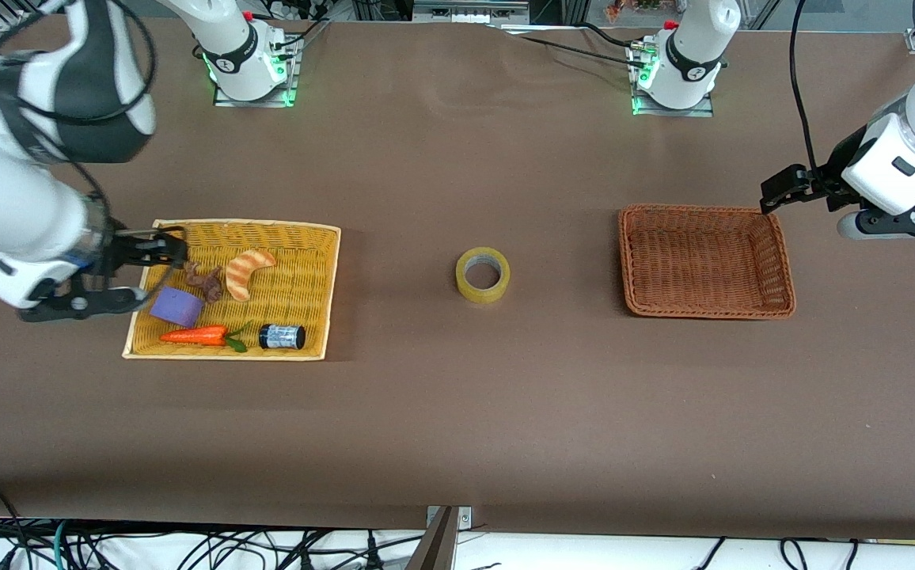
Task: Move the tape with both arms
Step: 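Open the right gripper and draw the right arm back from the tape, then reach the left gripper down to the tape roll on the table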
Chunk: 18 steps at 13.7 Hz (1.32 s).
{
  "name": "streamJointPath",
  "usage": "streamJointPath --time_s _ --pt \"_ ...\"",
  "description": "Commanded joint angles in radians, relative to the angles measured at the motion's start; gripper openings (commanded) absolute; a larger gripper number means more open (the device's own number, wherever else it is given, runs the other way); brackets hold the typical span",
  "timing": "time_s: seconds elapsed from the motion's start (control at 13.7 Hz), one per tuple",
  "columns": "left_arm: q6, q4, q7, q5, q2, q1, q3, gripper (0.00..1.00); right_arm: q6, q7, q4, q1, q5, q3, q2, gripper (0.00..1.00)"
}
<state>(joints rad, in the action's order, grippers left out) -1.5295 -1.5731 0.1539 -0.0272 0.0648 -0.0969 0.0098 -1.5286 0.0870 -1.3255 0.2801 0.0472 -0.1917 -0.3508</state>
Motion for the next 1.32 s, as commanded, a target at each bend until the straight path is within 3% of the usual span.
streamJointPath --time_s 0.0,0.07,0.22,0.44,0.66,0.8,0.88,1.02,1.17,1.24 --pt "-0.009 -0.002 -0.007 0.021 0.003 0.005 -0.004 1.0 0.077 0.053 -0.014 0.005 -0.017 -0.064 0.029 1.0" --pt "-0.009 -0.002 -0.007 0.02 0.003 0.005 -0.004 1.0 0.117 0.057 -0.011 0.002 -0.018 -0.09 0.032 1.0" --pt "-0.017 -0.01 -0.014 0.003 0.0 0.006 0.001 1.0 0.092 0.045 -0.05 -0.027 -0.013 -0.075 0.074 1.0" --pt "-0.014 -0.062 -0.008 0.015 0.001 -0.015 -0.048 1.0 -0.137 0.048 -0.26 -0.198 -0.03 0.065 0.241 1.0" --pt "-0.021 -0.081 -0.052 -0.009 0.029 -0.018 -0.054 1.0 -0.143 0.042 -0.276 -0.274 -0.029 0.104 0.318 1.0" --pt "-0.032 -0.082 -0.051 -0.028 0.096 -0.05 -0.059 1.0 -0.136 0.048 -0.313 -0.353 -0.03 0.179 0.369 1.0" --pt "-0.07 -0.097 -0.039 -0.087 0.121 -0.058 -0.08 1.0 -0.136 0.048 -0.334 -0.355 -0.029 0.189 0.392 1.0" --pt "-0.266 -0.227 -0.002 -0.14 0.125 -0.079 -0.119 1.0 -0.139 0.043 -0.372 -0.396 -0.026 0.237 0.423 1.0" --pt "-0.503 -0.353 0.144 -0.166 0.153 -0.124 -0.175 1.0 -0.134 0.045 -0.382 -0.415 -0.027 0.248 0.408 1.0" --pt "-0.582 -0.366 0.241 -0.166 0.185 -0.147 -0.197 1.0 -0.114 0.042 -0.37 -0.417 -0.029 0.242 0.391 1.0"
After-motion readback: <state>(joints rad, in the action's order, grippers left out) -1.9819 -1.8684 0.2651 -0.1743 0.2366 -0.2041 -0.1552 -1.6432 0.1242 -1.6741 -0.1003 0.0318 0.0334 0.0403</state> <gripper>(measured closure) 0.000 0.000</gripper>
